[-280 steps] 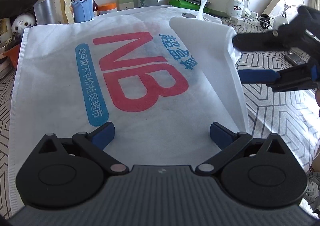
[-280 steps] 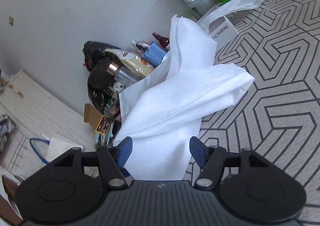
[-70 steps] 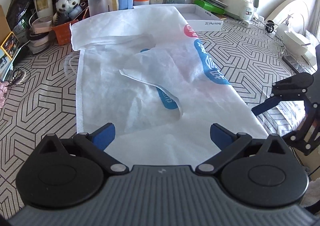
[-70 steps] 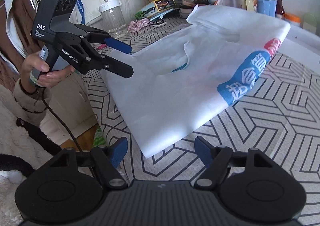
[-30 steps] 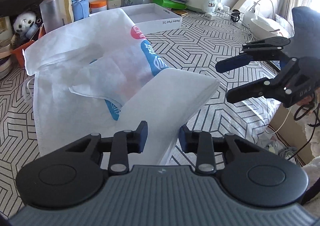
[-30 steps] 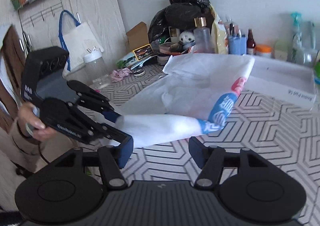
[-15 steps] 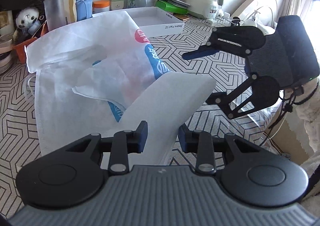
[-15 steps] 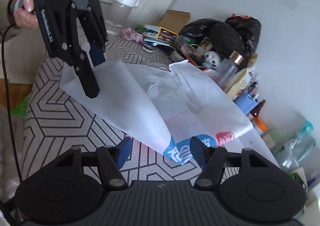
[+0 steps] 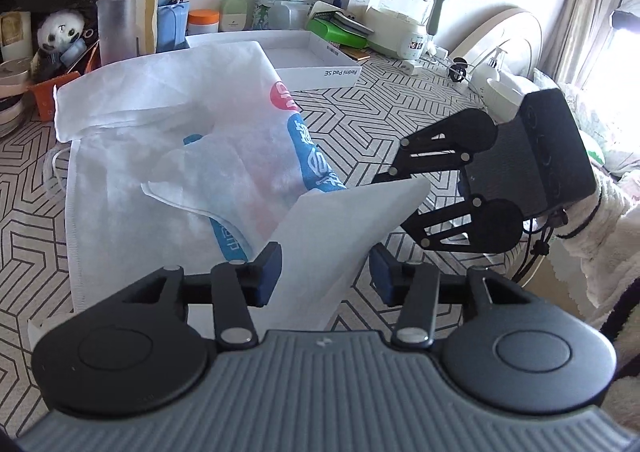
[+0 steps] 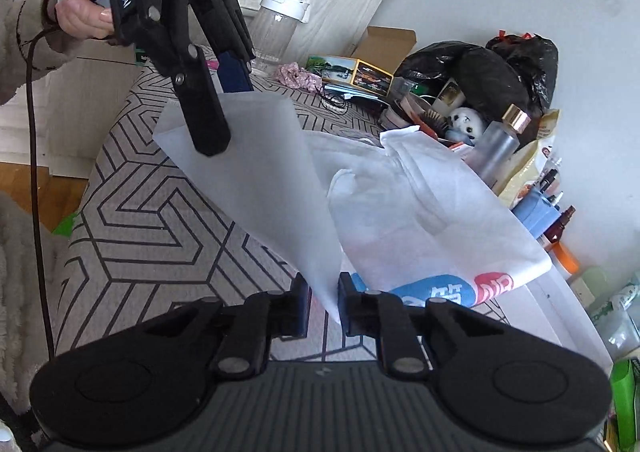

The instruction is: Fold shopping bag

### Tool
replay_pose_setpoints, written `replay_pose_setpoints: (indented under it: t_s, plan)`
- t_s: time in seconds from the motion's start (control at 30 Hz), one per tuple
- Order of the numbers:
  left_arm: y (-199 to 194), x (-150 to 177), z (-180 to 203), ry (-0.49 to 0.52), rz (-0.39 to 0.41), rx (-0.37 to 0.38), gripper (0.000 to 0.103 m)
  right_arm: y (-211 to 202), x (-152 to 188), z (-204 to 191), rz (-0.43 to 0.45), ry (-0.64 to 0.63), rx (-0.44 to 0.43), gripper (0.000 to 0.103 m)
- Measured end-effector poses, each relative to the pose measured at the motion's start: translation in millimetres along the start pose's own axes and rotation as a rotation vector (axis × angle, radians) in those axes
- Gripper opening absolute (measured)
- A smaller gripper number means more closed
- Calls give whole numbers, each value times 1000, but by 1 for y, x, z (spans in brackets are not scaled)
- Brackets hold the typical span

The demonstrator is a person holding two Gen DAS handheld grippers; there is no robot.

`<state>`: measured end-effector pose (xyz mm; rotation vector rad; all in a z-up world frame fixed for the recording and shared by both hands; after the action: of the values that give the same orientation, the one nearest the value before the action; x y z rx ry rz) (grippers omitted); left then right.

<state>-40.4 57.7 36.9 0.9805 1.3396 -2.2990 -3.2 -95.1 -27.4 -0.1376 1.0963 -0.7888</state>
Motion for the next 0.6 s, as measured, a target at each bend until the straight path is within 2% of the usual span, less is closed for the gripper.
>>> replay_pose_setpoints:
  t_s: [0.13, 0.23, 0.3, 0.5, 0.6]
  plan:
    - [-12, 0, -4, -30, 32, 8, 51, -27, -1, -5, 11, 47, -24, 4]
    - [-23, 3, 3, -15, 51, -8, 58, -44, -7, -7, 19, 108, -45, 3]
    - [-30, 5, 12, 11, 57, -10, 59, -46, -11, -6, -9, 167, -58, 3]
    - [-45, 6, 34, 98, 77, 16, 81, -44, -8, 17, -50, 450, -149, 3]
    - [-38, 7, 41, 132, 44, 13, 84, -41, -1, 32, -57, 594, -174, 3]
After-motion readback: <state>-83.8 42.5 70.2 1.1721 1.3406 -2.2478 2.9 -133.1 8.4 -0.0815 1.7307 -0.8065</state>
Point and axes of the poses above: each gripper's, at about its wrist camera, not at the fingertips, and y roughly the way its jaws point, z to its right, x to its underside, the point moved 4 cm from there along y, roughly the way its jaws point, and after that the axes turned 6 degrees about x, right-handed, at the moved point
